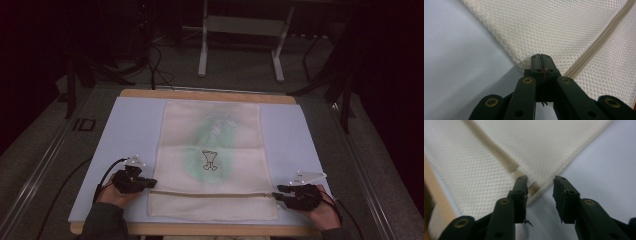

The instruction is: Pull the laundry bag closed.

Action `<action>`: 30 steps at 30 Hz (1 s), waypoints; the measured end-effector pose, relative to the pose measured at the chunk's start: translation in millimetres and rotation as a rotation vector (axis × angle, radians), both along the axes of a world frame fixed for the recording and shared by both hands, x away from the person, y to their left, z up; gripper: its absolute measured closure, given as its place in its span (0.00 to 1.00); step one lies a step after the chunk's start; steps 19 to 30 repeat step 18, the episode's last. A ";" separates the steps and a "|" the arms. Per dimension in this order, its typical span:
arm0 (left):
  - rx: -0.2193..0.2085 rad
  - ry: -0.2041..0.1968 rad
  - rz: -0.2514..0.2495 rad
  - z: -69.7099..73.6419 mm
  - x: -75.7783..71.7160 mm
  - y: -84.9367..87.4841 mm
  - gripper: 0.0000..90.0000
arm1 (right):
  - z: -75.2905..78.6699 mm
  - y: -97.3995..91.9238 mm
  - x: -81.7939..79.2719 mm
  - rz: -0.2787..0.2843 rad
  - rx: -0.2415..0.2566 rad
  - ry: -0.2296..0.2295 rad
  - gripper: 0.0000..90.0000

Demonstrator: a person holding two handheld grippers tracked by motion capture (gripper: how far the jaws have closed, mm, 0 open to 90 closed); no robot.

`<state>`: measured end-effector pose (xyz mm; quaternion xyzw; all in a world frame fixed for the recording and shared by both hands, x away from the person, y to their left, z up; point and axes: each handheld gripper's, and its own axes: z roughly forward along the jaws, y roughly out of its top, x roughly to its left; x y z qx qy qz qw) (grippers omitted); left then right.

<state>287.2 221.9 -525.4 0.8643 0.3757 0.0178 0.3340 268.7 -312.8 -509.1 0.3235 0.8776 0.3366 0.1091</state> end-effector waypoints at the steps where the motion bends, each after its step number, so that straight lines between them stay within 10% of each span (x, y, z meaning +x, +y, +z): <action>1: 0.008 -0.003 -0.004 0.5 -0.2 -0.2 0.97 | -0.9 -0.8 1.0 -0.013 0.024 -0.009 0.67; 30: -0.001 -0.082 0.055 5.3 -0.1 6.3 0.92 | -7.4 -8.9 7.1 -0.108 0.040 -0.035 0.63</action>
